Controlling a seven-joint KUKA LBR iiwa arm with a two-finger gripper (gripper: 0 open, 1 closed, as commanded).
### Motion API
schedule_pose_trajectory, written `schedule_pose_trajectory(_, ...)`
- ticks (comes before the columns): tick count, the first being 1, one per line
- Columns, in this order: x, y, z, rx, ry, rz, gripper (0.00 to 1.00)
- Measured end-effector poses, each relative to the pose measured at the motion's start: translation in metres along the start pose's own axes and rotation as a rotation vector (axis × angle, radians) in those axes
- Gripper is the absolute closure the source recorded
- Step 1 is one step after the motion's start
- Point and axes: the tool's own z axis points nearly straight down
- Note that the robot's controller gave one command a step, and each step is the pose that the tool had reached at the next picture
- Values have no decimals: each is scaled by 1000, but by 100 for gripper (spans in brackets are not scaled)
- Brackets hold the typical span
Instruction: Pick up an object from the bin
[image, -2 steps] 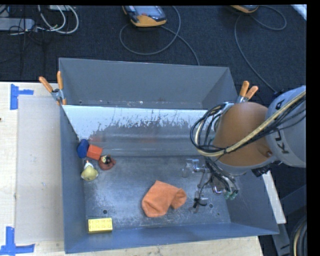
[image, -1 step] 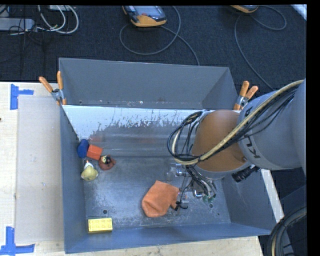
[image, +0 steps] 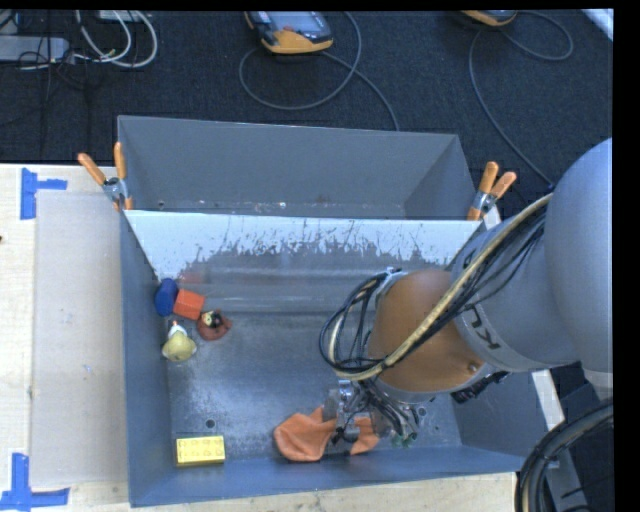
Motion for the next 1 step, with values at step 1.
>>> schedule_pose_trajectory(1,0,0,0,0,0,0,100)
